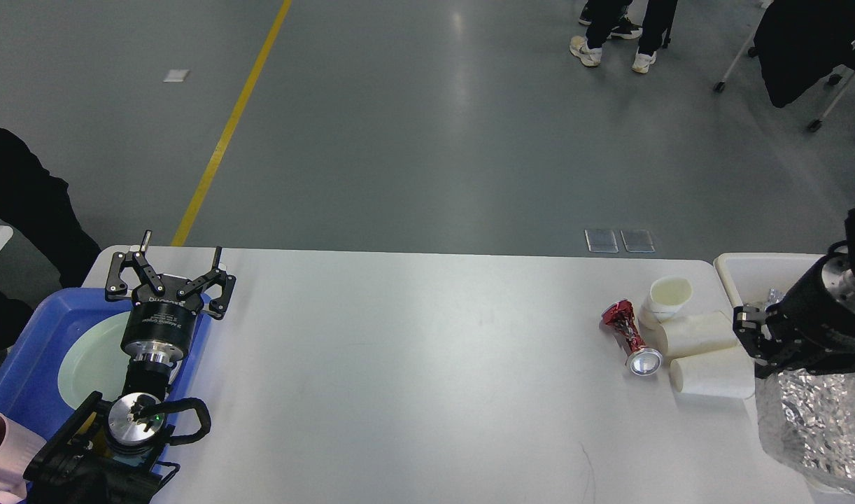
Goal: Tidy desktop
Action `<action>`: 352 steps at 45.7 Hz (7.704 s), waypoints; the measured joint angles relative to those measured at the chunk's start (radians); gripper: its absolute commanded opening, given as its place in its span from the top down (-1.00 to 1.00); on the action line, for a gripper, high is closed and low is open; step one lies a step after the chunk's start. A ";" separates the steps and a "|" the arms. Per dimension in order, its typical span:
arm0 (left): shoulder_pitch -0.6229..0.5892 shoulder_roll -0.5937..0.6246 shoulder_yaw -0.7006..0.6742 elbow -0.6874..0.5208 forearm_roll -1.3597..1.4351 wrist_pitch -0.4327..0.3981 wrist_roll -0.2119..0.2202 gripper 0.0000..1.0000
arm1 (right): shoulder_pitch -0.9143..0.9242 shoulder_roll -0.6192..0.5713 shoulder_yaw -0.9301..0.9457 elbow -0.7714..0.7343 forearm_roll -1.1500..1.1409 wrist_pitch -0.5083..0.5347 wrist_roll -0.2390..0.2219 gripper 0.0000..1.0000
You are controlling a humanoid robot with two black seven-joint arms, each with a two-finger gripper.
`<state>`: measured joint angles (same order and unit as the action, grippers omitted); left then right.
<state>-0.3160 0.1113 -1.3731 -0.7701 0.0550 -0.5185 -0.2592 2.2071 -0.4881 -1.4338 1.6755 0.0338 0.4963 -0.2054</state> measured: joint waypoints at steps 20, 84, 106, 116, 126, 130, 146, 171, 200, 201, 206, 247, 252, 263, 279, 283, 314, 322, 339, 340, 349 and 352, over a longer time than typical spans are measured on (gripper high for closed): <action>0.000 0.000 -0.001 0.000 0.000 0.000 0.000 -0.93 | 0.207 0.107 -0.078 0.049 0.114 0.016 0.002 1.00; 0.000 0.000 0.000 0.000 0.000 0.000 0.000 -0.93 | -1.339 0.087 0.376 -1.483 0.120 -0.431 0.108 1.00; 0.000 -0.001 0.000 0.000 0.000 0.000 0.000 -0.93 | -1.473 0.119 0.382 -1.571 0.122 -0.539 0.107 1.00; 0.000 0.000 0.000 0.000 0.000 0.000 0.000 -0.93 | -1.524 0.131 0.378 -1.571 0.121 -0.571 0.106 1.00; 0.000 0.000 0.000 0.000 0.000 0.000 0.000 -0.93 | -1.539 0.129 0.380 -1.572 0.121 -0.657 0.104 -1.00; 0.000 0.000 0.000 0.000 0.000 0.000 0.000 -0.93 | -1.544 0.129 0.380 -1.572 0.122 -0.744 0.104 -1.00; 0.000 0.001 0.000 0.000 0.000 0.000 0.000 -0.93 | -1.528 0.125 0.380 -1.546 0.118 -0.770 0.106 -1.00; 0.000 -0.001 0.000 0.000 0.000 0.000 0.000 -0.93 | -0.845 -0.055 0.251 -0.970 -0.001 -0.330 0.103 -1.00; 0.000 -0.001 0.000 0.000 0.001 0.000 0.000 -0.93 | 0.049 0.163 0.090 -0.363 -0.019 0.388 0.080 -1.00; 0.000 -0.001 0.000 0.000 0.001 0.000 0.000 -0.93 | 0.073 0.171 0.093 -0.343 -0.018 0.409 0.080 -1.00; 0.000 0.000 0.000 0.000 0.001 0.000 0.000 -0.93 | 0.158 0.196 0.111 -0.274 -0.016 0.455 0.078 -1.00; 0.000 0.000 0.000 0.000 0.000 0.000 0.000 -0.93 | 0.140 0.109 0.077 -0.184 -0.018 0.323 0.078 -0.97; 0.000 0.000 0.000 0.000 0.000 0.000 0.000 -0.93 | 0.051 0.059 0.071 -0.242 -0.015 0.277 0.078 -0.93; 0.000 0.000 0.000 0.000 0.000 0.000 0.000 -0.93 | -0.223 -0.007 0.066 -0.432 0.140 0.167 0.071 -0.96; 0.000 0.000 0.000 0.000 0.000 0.000 0.000 -0.93 | -0.494 -0.001 0.078 -0.550 0.602 -0.025 -0.090 -0.97; 0.000 0.001 0.000 0.000 0.000 0.000 0.000 -0.93 | -0.563 0.000 0.095 -0.586 0.662 -0.056 -0.093 -0.99; 0.000 0.001 0.000 0.000 0.001 0.000 0.000 -0.93 | -0.999 0.018 0.370 -0.955 0.738 -0.156 -0.089 -0.99; 0.000 0.000 0.000 0.000 0.001 0.000 0.000 -0.93 | -1.058 0.025 0.436 -1.006 0.738 -0.194 -0.092 -0.99; 0.000 0.000 0.000 0.000 0.000 0.000 0.000 -0.93 | -1.097 0.040 0.463 -1.015 0.738 -0.287 -0.092 -0.99; 0.000 0.000 0.000 0.000 0.000 0.000 0.000 -0.93 | -1.099 0.040 0.468 -1.016 0.738 -0.296 -0.092 -0.99; 0.000 0.000 0.000 0.000 0.000 0.000 0.000 -0.93 | -1.129 0.040 0.509 -1.026 0.736 -0.331 -0.091 -0.99; 0.000 0.001 0.000 0.000 0.000 0.000 0.000 -0.93 | -1.144 0.041 0.524 -1.044 0.736 -0.340 -0.090 -0.99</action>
<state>-0.3160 0.1118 -1.3729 -0.7701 0.0550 -0.5185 -0.2592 1.0629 -0.4469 -0.9096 0.6317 0.7697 0.1560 -0.2950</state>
